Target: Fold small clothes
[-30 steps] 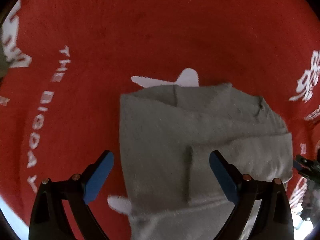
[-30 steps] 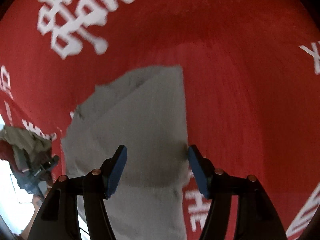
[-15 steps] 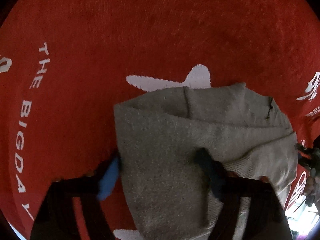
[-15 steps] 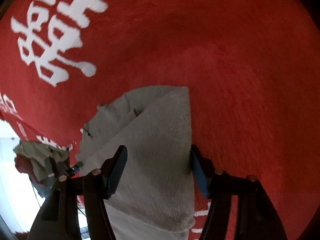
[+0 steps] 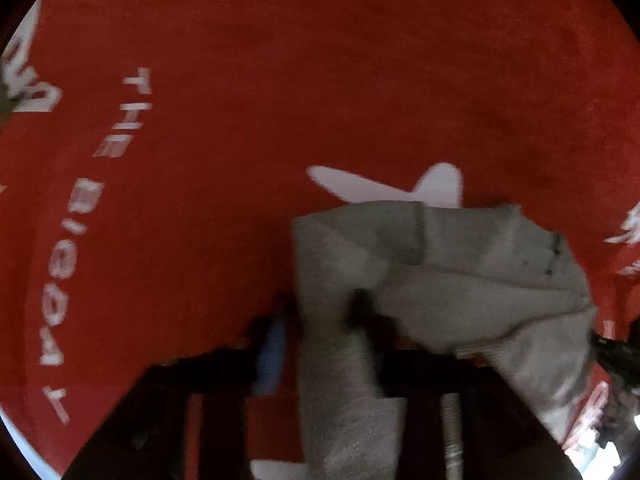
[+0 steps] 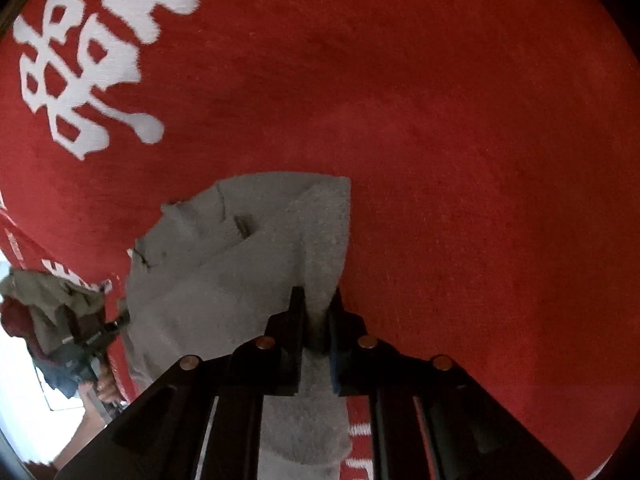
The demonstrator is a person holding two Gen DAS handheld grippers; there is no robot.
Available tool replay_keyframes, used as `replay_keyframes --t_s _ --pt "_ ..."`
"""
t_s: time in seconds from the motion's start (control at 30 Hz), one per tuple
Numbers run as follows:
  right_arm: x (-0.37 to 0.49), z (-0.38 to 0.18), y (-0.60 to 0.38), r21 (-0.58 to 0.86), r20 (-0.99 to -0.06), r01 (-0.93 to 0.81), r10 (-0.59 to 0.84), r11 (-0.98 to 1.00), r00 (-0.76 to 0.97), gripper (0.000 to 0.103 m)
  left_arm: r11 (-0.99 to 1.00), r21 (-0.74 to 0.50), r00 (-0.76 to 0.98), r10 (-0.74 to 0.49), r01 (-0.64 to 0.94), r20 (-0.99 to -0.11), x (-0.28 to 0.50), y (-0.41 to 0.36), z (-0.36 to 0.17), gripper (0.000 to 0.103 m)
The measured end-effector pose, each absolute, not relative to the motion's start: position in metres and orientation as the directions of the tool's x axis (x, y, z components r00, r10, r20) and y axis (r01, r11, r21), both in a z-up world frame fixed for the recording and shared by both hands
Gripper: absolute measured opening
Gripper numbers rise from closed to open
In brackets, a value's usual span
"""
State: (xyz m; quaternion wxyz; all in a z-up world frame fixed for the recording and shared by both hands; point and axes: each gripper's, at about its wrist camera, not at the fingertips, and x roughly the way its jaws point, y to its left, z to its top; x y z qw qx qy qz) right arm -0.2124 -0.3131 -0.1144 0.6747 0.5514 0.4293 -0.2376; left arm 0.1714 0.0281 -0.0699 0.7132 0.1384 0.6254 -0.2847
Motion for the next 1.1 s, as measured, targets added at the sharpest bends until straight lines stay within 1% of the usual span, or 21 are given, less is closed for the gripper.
replay_keyframes --t_s 0.03,0.07,0.1,0.13,0.2,0.3,0.4,0.47,0.53,0.63,0.67,0.7,0.73,0.8,0.87,0.9,0.93,1.0,1.1 --pt "-0.213 -0.112 -0.312 0.536 -0.844 0.796 0.147 0.281 0.516 0.018 0.818 -0.105 0.098 -0.193 0.565 -0.976 0.172 0.033 -0.067 0.074" --pt "-0.212 -0.108 -0.310 0.515 -0.856 0.805 0.139 0.294 0.497 0.021 0.831 -0.074 0.128 -0.172 0.552 -0.977 0.174 0.039 -0.063 0.075" --pt "-0.212 -0.105 -0.310 0.497 -0.867 0.813 0.134 0.303 0.480 0.029 0.837 -0.070 0.126 -0.164 0.542 -0.978 0.175 0.044 -0.060 0.075" --pt "-0.212 -0.101 -0.309 0.472 -0.881 0.825 0.127 0.312 0.456 0.034 0.842 -0.064 0.127 -0.155 0.535 -0.980 0.174 0.048 -0.058 0.075" --pt "-0.213 -0.089 -0.306 0.449 -0.892 0.832 0.107 0.325 0.439 0.034 0.842 -0.038 0.148 -0.139 0.539 -0.979 0.167 0.054 -0.048 0.075" --pt "-0.213 -0.064 -0.291 0.445 -0.888 0.817 0.067 0.367 0.454 0.034 0.804 -0.014 0.170 -0.142 0.595 -0.975 0.140 0.053 -0.031 0.075" --pt "-0.199 -0.045 -0.267 0.436 -0.885 0.773 0.063 0.460 0.462 0.034 0.752 -0.041 0.144 -0.178 0.657 -0.973 0.108 0.042 -0.023 0.075" --pt "-0.185 -0.046 -0.249 0.418 -0.892 0.747 0.077 0.516 0.445 0.034 0.720 -0.076 0.102 -0.201 0.690 -0.974 0.082 0.025 -0.029 0.075" --pt "-0.170 -0.055 -0.232 0.403 -0.901 0.719 0.109 0.565 0.420 0.034 0.690 -0.088 0.077 -0.206 0.719 -0.976 0.075 0.015 -0.031 0.075" --pt "-0.152 -0.078 -0.212 0.361 -0.926 0.706 0.141 0.610 0.351 0.034 0.667 -0.039 0.079 -0.146 0.744 -0.986 0.057 0.001 -0.053 0.075" --pt "-0.148 -0.082 -0.203 0.335 -0.935 0.705 0.127 0.625 0.332 0.034 0.670 -0.027 0.094 -0.144 0.742 -0.985 0.053 0.004 -0.055 0.077" --pt "-0.148 -0.079 -0.197 0.309 -0.939 0.697 0.088 0.647 0.334 0.034 0.675 -0.021 0.110 -0.151 0.738 -0.982 0.052 0.006 -0.053 0.081" --pt "-0.148 -0.077 -0.191 0.286 -0.944 0.686 0.072 0.669 0.323 0.034 0.678 -0.015 0.113 -0.144 0.735 -0.983 0.051 0.007 -0.051 0.081" --pt "-0.149 -0.073 -0.183 0.276 -0.946 0.667 0.072 0.692 0.316 0.034 0.691 -0.011 0.110 -0.131 0.723 -0.985 0.046 0.012 -0.044 0.081" --pt "-0.152 -0.068 -0.177 0.289 -0.942 0.661 0.081 0.693 0.327 0.034 0.693 0.023 0.133 -0.105 0.721 -0.986 0.039 0.017 -0.037 0.081" --pt "-0.155 -0.064 -0.176 0.286 -0.941 0.663 0.073 0.692 0.329 0.035 0.690 0.037 0.140 -0.094 0.723 -0.986 0.031 0.018 -0.032 0.081" --pt "-0.159 -0.060 -0.177 0.280 -0.942 0.668 0.064 0.690 0.329 0.041 0.688 0.040 0.139 -0.089 0.724 -0.986 0.028 0.020 -0.031 0.081" --pt "-0.168 -0.054 -0.178 0.283 -0.942 0.683 0.063 0.674 0.329 0.045 0.683 0.054 0.137 -0.067 0.729 -0.988 0.018 0.020 -0.026 0.081" --pt "-0.178 -0.044 -0.172 0.301 -0.939 0.701 0.074 0.647 0.335 0.045 0.672 0.064 0.135 -0.054 0.738 -0.989 0.001 0.021 -0.018 0.081"
